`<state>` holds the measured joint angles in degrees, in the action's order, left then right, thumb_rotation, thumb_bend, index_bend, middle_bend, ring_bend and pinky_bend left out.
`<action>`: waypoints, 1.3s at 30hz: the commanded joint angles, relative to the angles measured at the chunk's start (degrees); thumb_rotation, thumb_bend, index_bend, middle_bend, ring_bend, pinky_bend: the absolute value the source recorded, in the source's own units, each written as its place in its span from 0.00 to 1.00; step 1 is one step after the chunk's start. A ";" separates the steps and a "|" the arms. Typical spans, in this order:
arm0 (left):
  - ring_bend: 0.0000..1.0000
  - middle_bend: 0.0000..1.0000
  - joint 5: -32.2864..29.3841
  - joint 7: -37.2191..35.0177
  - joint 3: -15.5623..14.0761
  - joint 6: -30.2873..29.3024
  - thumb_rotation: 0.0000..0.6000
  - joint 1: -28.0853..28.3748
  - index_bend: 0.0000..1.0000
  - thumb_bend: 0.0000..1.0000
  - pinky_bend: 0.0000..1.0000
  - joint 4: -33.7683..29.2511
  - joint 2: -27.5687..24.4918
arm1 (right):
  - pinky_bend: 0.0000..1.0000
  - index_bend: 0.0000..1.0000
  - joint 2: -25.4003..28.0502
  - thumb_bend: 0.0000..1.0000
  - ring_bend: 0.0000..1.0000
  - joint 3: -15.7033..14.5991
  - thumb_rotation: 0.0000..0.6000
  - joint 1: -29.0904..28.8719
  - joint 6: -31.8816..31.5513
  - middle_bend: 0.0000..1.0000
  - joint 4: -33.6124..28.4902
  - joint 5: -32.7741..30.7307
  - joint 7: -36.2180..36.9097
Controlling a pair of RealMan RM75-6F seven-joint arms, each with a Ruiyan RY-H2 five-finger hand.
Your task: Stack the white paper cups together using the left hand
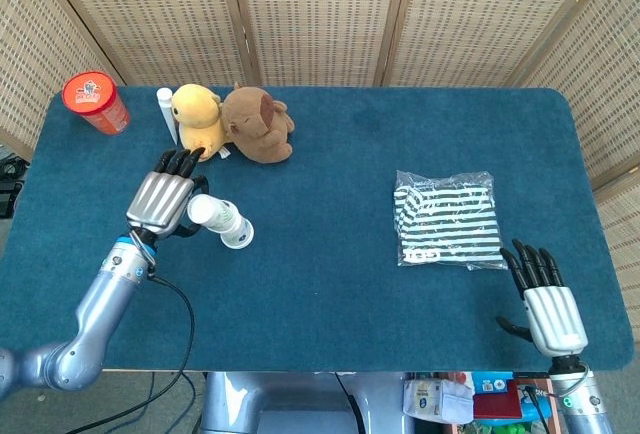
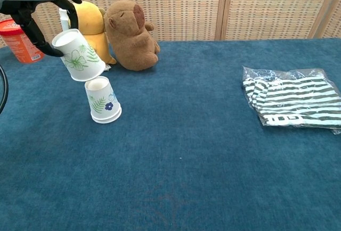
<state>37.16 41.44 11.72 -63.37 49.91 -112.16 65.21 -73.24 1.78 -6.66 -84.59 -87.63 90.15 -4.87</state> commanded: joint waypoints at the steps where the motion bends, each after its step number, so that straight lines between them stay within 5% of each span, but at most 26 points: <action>1: 0.00 0.00 -1.81 1.85 -0.45 -0.59 1.00 1.26 0.44 0.24 0.00 -0.01 0.73 | 0.00 0.00 0.02 0.00 0.00 0.00 1.00 -0.01 0.02 0.00 -0.01 -0.01 0.05; 21: 0.00 0.00 -9.24 4.98 -2.15 -0.47 1.00 5.80 0.43 0.24 0.00 7.87 8.64 | 0.00 0.00 0.05 0.00 0.00 -0.15 1.00 -0.09 0.33 0.00 -0.09 0.06 0.22; 27: 0.00 0.00 -10.95 5.29 -3.17 0.07 1.00 6.28 0.16 0.24 0.00 10.47 10.83 | 0.00 0.00 0.13 0.00 0.00 -0.09 1.00 -0.10 0.37 0.00 -0.05 -0.03 0.42; 31: 0.00 0.00 -9.59 4.54 -3.55 -0.59 1.00 5.80 0.01 0.24 0.00 10.44 10.73 | 0.00 0.00 0.13 0.00 0.00 -0.14 1.00 -0.10 0.43 0.00 -0.08 -0.04 0.33; 39: 0.00 0.00 4.59 -5.31 -5.92 -5.89 1.00 -1.30 0.00 0.24 0.00 3.90 7.64 | 0.00 0.00 0.03 0.00 0.00 -0.24 1.00 -0.15 0.60 0.00 0.05 0.02 0.09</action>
<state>36.19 40.07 7.34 -66.73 51.90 -105.60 74.13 -73.22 1.53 -6.81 -83.98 -87.59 90.16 -4.79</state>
